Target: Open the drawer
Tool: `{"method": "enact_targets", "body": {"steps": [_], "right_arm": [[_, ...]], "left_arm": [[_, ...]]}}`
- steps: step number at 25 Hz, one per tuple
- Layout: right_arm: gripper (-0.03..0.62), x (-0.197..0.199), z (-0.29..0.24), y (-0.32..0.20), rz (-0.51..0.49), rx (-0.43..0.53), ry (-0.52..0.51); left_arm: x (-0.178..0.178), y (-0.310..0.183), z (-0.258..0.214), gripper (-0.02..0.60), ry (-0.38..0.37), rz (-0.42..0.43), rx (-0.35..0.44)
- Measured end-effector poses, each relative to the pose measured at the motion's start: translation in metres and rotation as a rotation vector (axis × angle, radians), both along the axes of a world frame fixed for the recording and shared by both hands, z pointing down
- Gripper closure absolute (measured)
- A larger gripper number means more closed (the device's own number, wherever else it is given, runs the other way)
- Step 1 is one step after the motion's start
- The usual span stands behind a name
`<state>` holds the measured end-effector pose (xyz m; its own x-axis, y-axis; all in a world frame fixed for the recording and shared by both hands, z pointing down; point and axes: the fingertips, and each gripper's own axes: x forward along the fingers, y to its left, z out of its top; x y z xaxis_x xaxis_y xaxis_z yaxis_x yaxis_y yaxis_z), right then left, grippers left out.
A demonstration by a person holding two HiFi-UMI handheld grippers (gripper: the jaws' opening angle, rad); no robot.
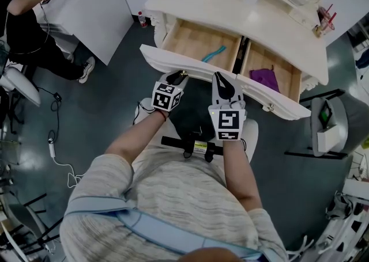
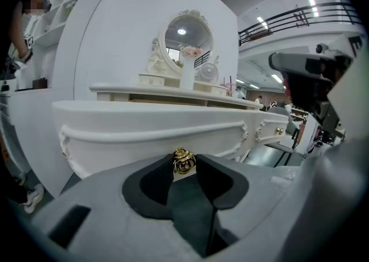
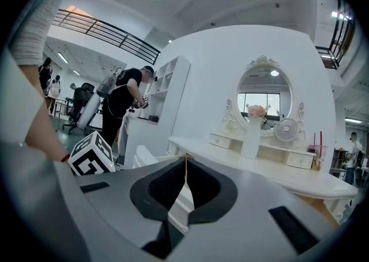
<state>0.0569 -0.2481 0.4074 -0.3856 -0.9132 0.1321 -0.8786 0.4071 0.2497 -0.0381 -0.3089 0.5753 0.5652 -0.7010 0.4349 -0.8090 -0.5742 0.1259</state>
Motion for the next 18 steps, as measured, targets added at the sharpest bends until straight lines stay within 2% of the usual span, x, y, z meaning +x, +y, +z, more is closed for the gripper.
{"method": "enact_targets", "body": {"steps": [10,15,18], "right_arm": [[0.583,-0.001,0.003,-0.001,-0.004,-0.006,0.003],[0.583,-0.004,0.001,0.0,-0.015,-0.004,0.001],[0.583,-0.003,-0.001,0.001,-0.015,0.001,-0.005]], "left_arm": [[0.0,0.0,0.001,0.451,0.005,0.002,-0.002],[0.0,0.004,0.002,0.442,-0.043,0.049,0.0],[0.0,0.013,-0.005,0.414,-0.074,0.079,0.013]]}}
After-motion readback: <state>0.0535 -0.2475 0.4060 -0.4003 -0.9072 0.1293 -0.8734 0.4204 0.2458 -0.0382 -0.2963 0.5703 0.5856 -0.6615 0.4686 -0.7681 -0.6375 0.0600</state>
